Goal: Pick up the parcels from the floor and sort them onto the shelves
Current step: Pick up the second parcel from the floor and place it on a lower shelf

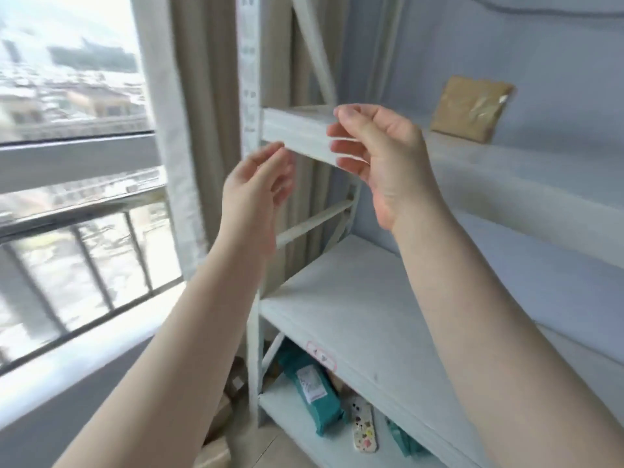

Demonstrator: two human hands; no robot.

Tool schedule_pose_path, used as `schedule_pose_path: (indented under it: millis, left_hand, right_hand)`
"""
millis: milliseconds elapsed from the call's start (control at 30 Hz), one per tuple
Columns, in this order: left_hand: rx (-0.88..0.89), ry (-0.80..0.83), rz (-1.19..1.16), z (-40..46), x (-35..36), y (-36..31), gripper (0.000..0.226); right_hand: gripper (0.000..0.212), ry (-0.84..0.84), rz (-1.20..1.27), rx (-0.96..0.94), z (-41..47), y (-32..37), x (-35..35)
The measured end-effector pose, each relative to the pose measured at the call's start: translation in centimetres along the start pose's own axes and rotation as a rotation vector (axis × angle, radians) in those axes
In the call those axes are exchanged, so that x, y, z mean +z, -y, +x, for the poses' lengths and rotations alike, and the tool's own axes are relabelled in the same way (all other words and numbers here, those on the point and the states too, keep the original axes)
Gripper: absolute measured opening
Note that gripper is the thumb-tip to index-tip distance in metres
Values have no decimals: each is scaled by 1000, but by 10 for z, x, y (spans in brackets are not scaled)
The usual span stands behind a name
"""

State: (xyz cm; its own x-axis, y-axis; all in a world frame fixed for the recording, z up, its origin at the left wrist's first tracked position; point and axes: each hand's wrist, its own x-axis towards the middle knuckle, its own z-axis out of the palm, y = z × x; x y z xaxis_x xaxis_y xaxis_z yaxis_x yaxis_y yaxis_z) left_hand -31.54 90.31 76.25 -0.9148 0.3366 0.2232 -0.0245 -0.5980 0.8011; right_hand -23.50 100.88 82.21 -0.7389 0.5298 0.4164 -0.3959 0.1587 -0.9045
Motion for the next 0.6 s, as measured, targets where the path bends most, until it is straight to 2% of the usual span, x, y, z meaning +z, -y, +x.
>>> schedule_pose_path:
  millis: [133, 233, 333, 500, 600]
  left_hand:
    - [-32, -230, 72, -55, -76, -3, 10]
    - [-52, -419, 86, -96, -129, -11, 8]
    - [-41, -584, 70, -138, -174, -22, 8]
    - [31, -796, 54, -220, -235, -49, 9]
    - [66, -902, 53, -276, -264, -66, 9]
  right_hand:
    - [6, 213, 147, 235, -39, -45, 56]
    - [11, 329, 222, 469, -77, -85, 100]
    - [9, 425, 253, 625, -119, -115, 139]
    - [19, 585, 254, 741, -197, -135, 196]
    - [12, 665, 260, 771, -252, -131, 225]
